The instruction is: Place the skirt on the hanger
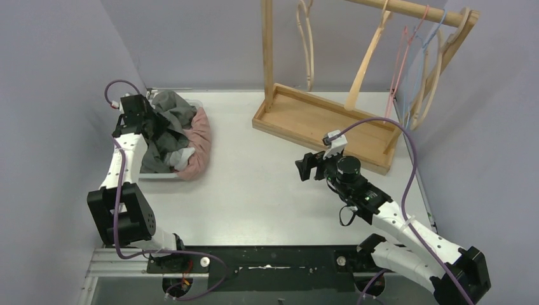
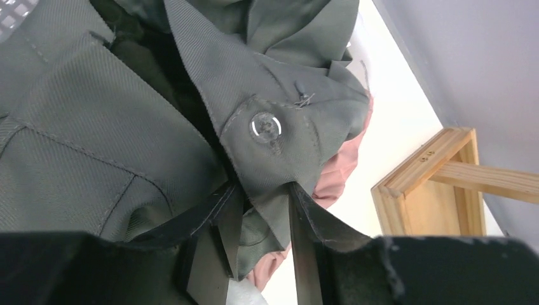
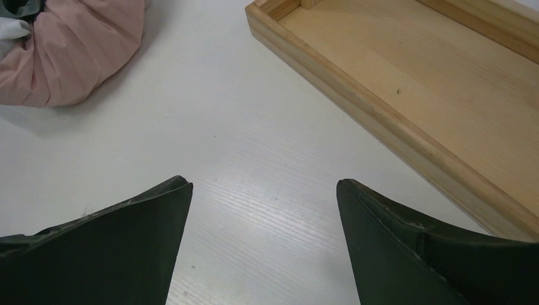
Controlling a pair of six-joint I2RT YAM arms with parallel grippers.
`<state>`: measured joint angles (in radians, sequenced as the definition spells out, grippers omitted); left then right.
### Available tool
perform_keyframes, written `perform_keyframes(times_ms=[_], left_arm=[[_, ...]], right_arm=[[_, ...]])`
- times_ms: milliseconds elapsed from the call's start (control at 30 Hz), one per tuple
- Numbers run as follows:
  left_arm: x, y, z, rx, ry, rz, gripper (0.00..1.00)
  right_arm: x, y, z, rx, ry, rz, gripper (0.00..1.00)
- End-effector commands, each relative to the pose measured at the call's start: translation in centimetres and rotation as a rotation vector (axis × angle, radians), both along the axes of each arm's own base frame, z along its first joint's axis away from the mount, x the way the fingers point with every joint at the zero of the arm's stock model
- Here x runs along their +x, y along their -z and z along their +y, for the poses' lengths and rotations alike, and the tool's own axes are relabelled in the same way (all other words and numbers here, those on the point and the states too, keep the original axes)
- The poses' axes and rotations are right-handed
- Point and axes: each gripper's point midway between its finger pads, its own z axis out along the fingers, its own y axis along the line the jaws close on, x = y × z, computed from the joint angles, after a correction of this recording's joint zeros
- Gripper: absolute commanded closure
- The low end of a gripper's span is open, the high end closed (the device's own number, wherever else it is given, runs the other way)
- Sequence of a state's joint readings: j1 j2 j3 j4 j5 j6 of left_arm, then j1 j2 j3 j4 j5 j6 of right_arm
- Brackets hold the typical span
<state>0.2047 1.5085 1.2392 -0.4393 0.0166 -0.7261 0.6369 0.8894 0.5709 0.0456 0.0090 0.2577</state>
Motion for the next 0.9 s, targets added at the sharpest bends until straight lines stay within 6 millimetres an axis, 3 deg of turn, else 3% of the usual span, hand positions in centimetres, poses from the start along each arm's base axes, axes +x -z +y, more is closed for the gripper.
perform_keyframes(times_ms=[0, 100, 233, 267, 367, 400, 433, 600, 733, 867], left_arm=[[2.6, -4.4, 0.0, -0.025, 0.007, -0.156, 0.68], [3.0, -4.3, 0.1, -0.022, 0.009, -0.164, 0.54], [4.0, -3.2, 0.4, -0.004, 0.014, -0.172, 0.5], [4.3, -3.2, 0.6, 0.006, 0.016, -0.181, 0.54], [5.1, -5.1, 0.7, 0.031, 0.045, -0.235, 0.85], [5.2, -6.5, 0.7, 0.048, 0.058, -0.267, 0.98], [5.3, -8.2, 0.7, 0.071, 0.071, -0.302, 1.0], [3.7, -19.3, 0.3, 0.219, 0.137, -0.509, 1.0], [0.7, -29.2, -0.7, 0.324, 0.179, -0.712, 1.0], [-2.6, -37.6, -3.1, 0.363, 0.262, -0.9, 1.0]], right_arm=[[1.2, -2.6, -0.9, 0.011, 0.063, -0.127, 0.13], [1.3, -2.4, -1.1, 0.004, 0.076, -0.127, 0.12], [1.4, -2.2, -1.1, 0.0, 0.081, -0.121, 0.11], [1.4, -2.2, -1.1, 0.0, 0.082, -0.122, 0.11], [1.5, -2.6, -1.2, 0.002, 0.085, -0.129, 0.11], [1.5, -2.7, -1.2, 0.003, 0.087, -0.13, 0.11], [1.5, -2.9, -1.3, 0.003, 0.09, -0.133, 0.11], [1.6, -3.9, -1.2, 0.023, 0.097, -0.141, 0.11], [1.9, -4.7, -1.0, 0.042, 0.103, -0.139, 0.11], [2.3, -5.6, -0.8, 0.073, 0.12, -0.132, 0.1]])
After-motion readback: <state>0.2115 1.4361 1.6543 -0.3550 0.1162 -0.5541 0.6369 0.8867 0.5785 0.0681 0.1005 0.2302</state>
